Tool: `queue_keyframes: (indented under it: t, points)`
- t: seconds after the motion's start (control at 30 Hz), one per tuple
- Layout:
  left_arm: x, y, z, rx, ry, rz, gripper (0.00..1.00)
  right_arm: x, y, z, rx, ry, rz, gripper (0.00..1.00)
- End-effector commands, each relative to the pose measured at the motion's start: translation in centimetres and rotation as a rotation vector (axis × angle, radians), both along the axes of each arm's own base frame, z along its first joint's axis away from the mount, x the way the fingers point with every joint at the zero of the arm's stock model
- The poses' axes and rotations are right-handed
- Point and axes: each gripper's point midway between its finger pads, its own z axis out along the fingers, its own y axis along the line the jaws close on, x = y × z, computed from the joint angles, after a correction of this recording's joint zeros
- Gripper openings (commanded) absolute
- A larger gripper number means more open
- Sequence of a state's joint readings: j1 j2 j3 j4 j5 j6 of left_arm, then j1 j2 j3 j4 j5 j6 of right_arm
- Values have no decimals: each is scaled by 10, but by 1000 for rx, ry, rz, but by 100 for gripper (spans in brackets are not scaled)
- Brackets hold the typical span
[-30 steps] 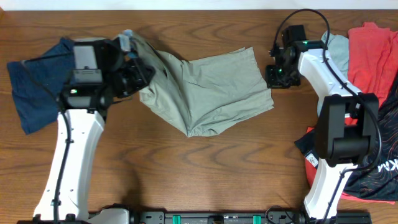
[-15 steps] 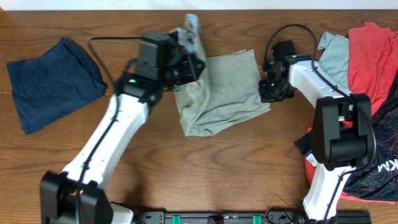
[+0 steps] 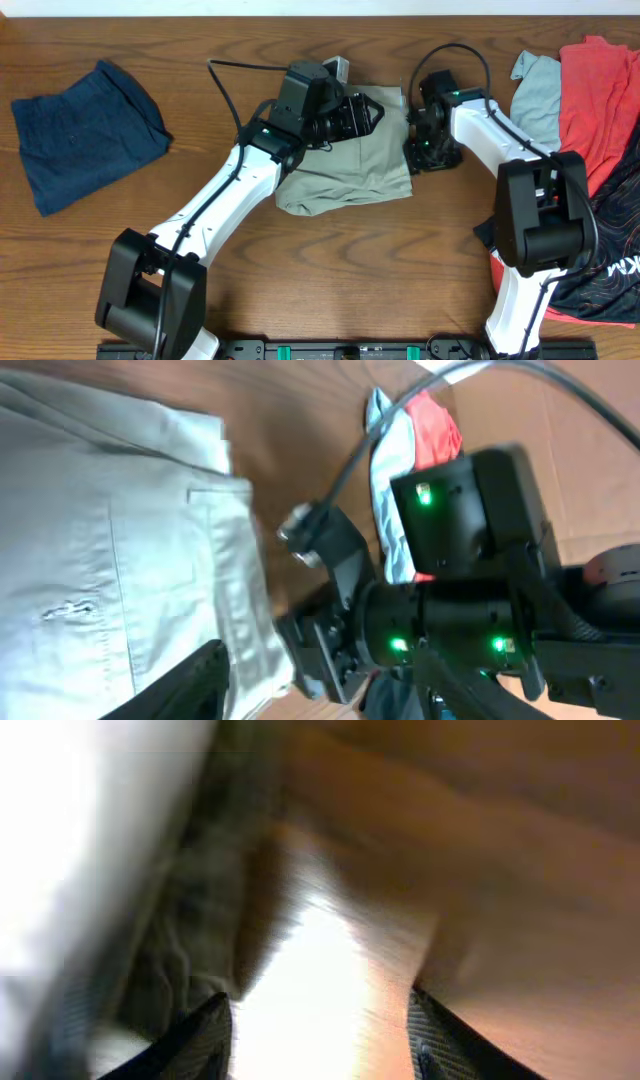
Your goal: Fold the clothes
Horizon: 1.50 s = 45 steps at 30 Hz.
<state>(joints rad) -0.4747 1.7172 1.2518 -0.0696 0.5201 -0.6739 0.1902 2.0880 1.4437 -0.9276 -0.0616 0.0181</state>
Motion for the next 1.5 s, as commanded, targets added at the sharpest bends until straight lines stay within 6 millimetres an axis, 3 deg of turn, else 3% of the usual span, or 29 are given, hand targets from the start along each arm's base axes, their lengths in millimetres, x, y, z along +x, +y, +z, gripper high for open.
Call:
queue_keyframes:
  t: [0.0, 0.13, 0.2, 0.27, 0.37, 0.43, 0.47, 0.57, 0.7, 0.9, 1.13, 1.3, 1.43, 1.47]
  points:
    - [19, 18, 16, -12, -38, 46, 61, 2, -62, -7, -203, 33, -102, 57]
    - [37, 56, 7, 30, -21, 144, 61, 14, -98, 17, -250, 25, -190, 57]
    - [44, 81, -5, 88, 1, 205, 61, 20, -105, 31, -220, 23, -221, 58]
    - [47, 104, -19, 152, 25, 242, 61, 27, -98, 44, -135, 17, -238, 59]
    - [47, 125, -39, 200, 74, 253, 62, 41, -62, 66, 90, -9, -152, 59]
    - [47, 134, -54, 216, 122, 266, 67, 49, -32, 83, 258, -37, -89, 59]
    - [48, 138, -65, 219, 150, 264, 72, 52, -1, 99, 421, -66, -7, 59]
    - [50, 144, -87, 238, 181, 251, 75, 50, 37, 117, 600, -87, 95, 59]
    - [61, 155, -115, 247, 204, 269, 77, 40, 56, 107, 521, -58, 160, 61]
    - [83, 161, -133, 235, 160, 291, 78, 20, 73, 87, 370, -3, 228, 62]
    - [104, 155, -152, 201, 94, 287, 78, -7, 92, 63, 333, 73, 267, 64]
    - [103, 135, -170, 106, 123, 222, 77, -24, 98, 45, 323, 114, 281, 64]
    - [97, 128, -180, 84, 150, 186, 52, -25, 93, 35, 287, 118, 250, 64]
    - [97, 127, -179, 84, 149, 185, 39, -25, 91, 32, 274, 116, 248, 64]
